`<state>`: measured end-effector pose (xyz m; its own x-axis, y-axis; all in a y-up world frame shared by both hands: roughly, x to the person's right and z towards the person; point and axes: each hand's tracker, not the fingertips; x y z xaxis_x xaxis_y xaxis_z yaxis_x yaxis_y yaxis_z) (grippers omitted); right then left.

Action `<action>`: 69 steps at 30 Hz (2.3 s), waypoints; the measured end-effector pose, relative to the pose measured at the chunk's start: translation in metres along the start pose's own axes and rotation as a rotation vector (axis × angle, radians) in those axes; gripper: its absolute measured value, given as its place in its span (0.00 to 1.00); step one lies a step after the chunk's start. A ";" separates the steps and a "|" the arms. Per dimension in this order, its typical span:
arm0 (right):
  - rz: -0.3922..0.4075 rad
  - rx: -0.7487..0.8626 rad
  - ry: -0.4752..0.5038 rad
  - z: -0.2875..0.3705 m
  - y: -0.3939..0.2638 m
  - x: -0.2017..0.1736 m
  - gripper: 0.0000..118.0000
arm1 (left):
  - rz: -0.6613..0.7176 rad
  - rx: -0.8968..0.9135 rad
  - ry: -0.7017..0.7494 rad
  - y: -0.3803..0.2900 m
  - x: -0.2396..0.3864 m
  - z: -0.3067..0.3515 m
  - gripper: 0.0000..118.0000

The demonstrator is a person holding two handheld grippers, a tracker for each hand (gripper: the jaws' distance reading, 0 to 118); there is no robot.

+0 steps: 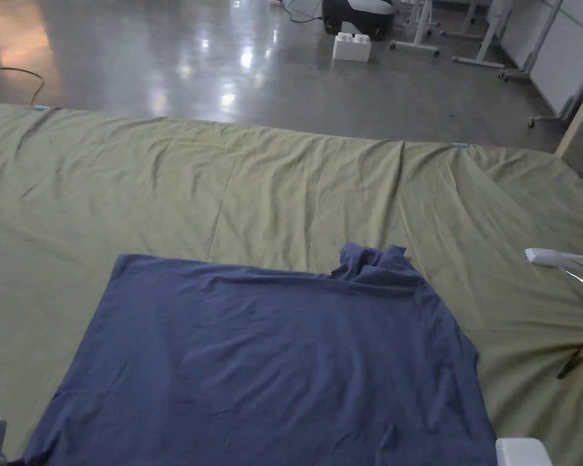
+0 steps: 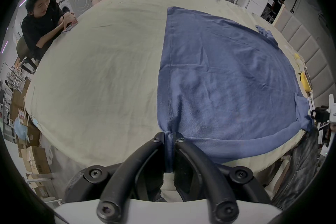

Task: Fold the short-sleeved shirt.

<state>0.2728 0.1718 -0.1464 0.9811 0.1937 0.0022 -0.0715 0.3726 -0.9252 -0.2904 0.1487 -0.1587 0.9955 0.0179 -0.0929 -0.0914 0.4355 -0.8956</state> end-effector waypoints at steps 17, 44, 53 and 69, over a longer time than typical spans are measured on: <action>-0.034 -0.016 0.102 -0.018 -0.011 -0.002 0.06 | -0.016 0.033 0.014 0.000 0.016 0.017 0.07; -0.183 0.257 0.163 -0.069 0.166 0.017 0.06 | 0.060 0.262 -0.019 0.157 0.021 -0.048 0.07; -0.108 0.219 0.129 -0.113 0.173 0.005 0.15 | 0.059 0.192 -0.001 0.173 0.019 -0.096 0.08; -0.191 0.924 0.005 0.041 0.142 -0.029 0.56 | -0.062 0.712 -0.019 0.137 0.080 0.027 0.44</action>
<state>0.2267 0.2567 -0.2624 0.9915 0.0519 0.1193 -0.0217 0.9700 -0.2420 -0.2224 0.2341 -0.2768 0.9992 -0.0126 -0.0375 -0.0033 0.9181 -0.3963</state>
